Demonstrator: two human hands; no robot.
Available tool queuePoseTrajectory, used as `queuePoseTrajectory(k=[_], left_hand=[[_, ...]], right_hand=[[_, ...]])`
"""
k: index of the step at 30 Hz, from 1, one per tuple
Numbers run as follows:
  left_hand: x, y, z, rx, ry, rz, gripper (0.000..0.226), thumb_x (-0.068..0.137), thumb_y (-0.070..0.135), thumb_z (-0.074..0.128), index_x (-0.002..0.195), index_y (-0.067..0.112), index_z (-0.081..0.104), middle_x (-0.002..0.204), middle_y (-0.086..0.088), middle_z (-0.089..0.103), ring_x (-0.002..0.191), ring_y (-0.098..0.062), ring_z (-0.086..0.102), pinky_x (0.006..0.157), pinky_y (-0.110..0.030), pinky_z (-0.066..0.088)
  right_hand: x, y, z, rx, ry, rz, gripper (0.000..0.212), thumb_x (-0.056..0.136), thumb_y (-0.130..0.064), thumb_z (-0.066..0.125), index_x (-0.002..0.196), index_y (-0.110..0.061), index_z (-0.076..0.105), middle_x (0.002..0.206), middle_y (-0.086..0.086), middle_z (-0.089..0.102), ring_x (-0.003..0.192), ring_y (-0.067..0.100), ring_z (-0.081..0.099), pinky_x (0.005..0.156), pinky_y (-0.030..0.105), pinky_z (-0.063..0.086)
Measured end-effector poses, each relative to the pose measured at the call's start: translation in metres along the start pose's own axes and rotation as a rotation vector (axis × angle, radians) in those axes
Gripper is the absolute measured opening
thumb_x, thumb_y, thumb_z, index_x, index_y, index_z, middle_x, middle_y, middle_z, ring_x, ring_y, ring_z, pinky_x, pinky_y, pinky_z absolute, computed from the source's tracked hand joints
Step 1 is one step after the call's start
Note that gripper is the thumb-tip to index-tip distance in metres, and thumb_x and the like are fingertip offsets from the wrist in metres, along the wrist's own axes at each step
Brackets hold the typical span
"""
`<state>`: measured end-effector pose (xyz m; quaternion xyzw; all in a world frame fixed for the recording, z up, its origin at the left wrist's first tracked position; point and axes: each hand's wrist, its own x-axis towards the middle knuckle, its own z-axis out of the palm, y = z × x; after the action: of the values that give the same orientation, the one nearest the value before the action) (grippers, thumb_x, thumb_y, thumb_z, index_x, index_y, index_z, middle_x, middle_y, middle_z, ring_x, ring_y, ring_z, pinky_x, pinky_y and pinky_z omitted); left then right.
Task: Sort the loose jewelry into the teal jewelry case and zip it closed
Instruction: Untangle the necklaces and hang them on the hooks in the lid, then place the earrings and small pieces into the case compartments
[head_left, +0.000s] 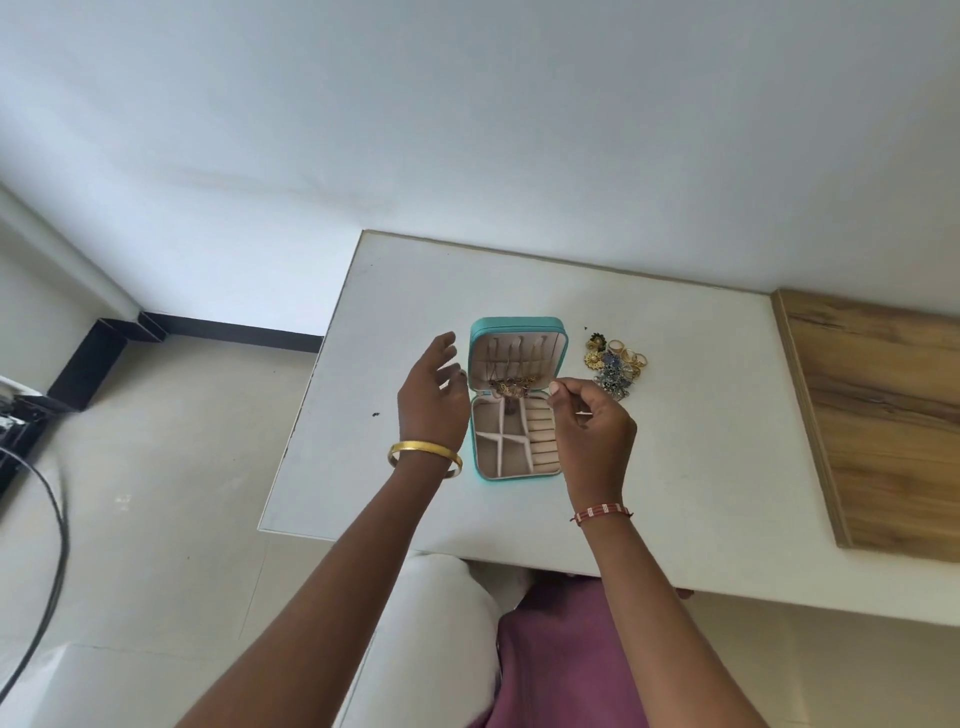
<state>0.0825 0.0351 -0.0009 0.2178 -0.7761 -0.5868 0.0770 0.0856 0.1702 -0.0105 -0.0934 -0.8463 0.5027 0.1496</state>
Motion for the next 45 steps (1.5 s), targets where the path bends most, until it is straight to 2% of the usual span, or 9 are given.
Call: queuePoseTrajectory(k=[5, 10, 13, 19, 24, 32, 38, 42, 45], left_hand=[[-0.031, 0.011, 0.011, -0.073, 0.091, 0.007, 0.032, 0.084, -0.003, 0.048, 0.108, 0.014, 0.061, 0.104, -0.007, 0.066, 0.083, -0.014, 0.060, 0.072, -0.010, 0.046], [-0.058, 0.014, 0.047, -0.125, -0.014, -0.030, 0.028, 0.086, -0.002, 0.047, 0.105, 0.010, 0.063, 0.102, -0.009, 0.067, 0.094, -0.025, 0.063, 0.086, -0.034, 0.052], [-0.067, 0.015, 0.069, -0.149, -0.060, -0.028, 0.029, 0.085, -0.006, 0.045, 0.101, 0.011, 0.063, 0.095, -0.011, 0.067, 0.084, -0.019, 0.064, 0.085, -0.035, 0.052], [-0.071, 0.013, 0.099, -0.109, -0.145, -0.060, 0.030, 0.086, -0.007, 0.043, 0.100, 0.010, 0.063, 0.085, -0.005, 0.064, 0.080, -0.017, 0.061, 0.087, -0.039, 0.052], [-0.067, 0.012, 0.111, -0.161, -0.132, -0.143, 0.029, 0.087, -0.007, 0.042, 0.100, 0.009, 0.063, 0.082, -0.007, 0.064, 0.079, -0.020, 0.062, 0.084, -0.038, 0.053], [-0.074, 0.018, 0.120, -0.320, -0.121, -0.242, 0.029, 0.087, -0.010, 0.040, 0.093, 0.009, 0.061, 0.072, -0.002, 0.061, 0.070, -0.015, 0.059, 0.075, -0.028, 0.052], [-0.085, 0.017, 0.116, -0.364, -0.138, -0.284, 0.029, 0.087, -0.010, 0.039, 0.091, 0.009, 0.061, 0.072, -0.003, 0.062, 0.069, -0.012, 0.059, 0.067, -0.018, 0.053], [-0.088, 0.015, 0.114, -0.366, -0.142, -0.303, 0.028, 0.088, -0.009, 0.039, 0.091, 0.009, 0.061, 0.072, -0.002, 0.061, 0.069, -0.012, 0.059, 0.066, -0.017, 0.053], [-0.087, 0.013, 0.112, -0.362, -0.140, -0.303, 0.028, 0.088, -0.008, 0.040, 0.090, 0.009, 0.061, 0.072, -0.002, 0.061, 0.069, -0.013, 0.059, 0.065, -0.017, 0.053]], right_hand=[[-0.002, 0.011, -0.025, 0.006, 0.000, 0.051, 0.010, 0.084, -0.009, 0.062, 0.086, -0.005, 0.072, 0.075, 0.001, 0.067, 0.065, 0.002, 0.057, 0.061, 0.001, 0.041], [0.005, 0.041, -0.055, -0.080, -0.003, 0.110, 0.010, 0.085, -0.010, 0.062, 0.082, -0.005, 0.070, 0.072, 0.005, 0.068, 0.062, 0.001, 0.056, 0.057, 0.000, 0.038], [0.019, 0.061, -0.065, -0.183, -0.047, 0.121, 0.010, 0.085, -0.008, 0.061, 0.083, -0.005, 0.070, 0.078, 0.010, 0.070, 0.066, 0.012, 0.059, 0.056, 0.006, 0.036], [0.050, 0.085, -0.054, -0.469, -0.262, 0.045, 0.032, 0.087, -0.011, 0.055, 0.119, -0.009, 0.059, 0.102, 0.018, 0.059, 0.094, 0.030, 0.057, 0.079, 0.029, 0.043], [0.050, 0.089, -0.036, -0.590, -0.255, -0.033, 0.037, 0.089, -0.016, 0.055, 0.126, -0.009, 0.054, 0.110, 0.018, 0.052, 0.106, 0.031, 0.050, 0.080, 0.034, 0.045], [0.028, 0.093, -0.044, -0.546, -0.187, -0.085, 0.013, 0.087, -0.002, 0.055, 0.091, 0.005, 0.064, 0.092, 0.022, 0.056, 0.088, 0.034, 0.053, 0.069, 0.025, 0.033], [0.021, 0.092, -0.053, -0.326, -0.123, 0.114, 0.016, 0.081, 0.006, 0.059, 0.096, 0.001, 0.061, 0.093, 0.018, 0.059, 0.088, 0.028, 0.055, 0.068, 0.012, 0.029], [0.026, 0.090, -0.058, -0.238, -0.107, 0.261, 0.032, 0.078, 0.009, 0.058, 0.109, -0.001, 0.056, 0.063, -0.001, 0.051, 0.069, 0.023, 0.053, 0.060, 0.013, 0.031], [0.031, 0.091, -0.059, -0.206, -0.098, 0.308, 0.038, 0.078, 0.006, 0.058, 0.115, -0.002, 0.052, 0.057, -0.007, 0.044, 0.058, 0.014, 0.048, 0.058, 0.012, 0.031]])
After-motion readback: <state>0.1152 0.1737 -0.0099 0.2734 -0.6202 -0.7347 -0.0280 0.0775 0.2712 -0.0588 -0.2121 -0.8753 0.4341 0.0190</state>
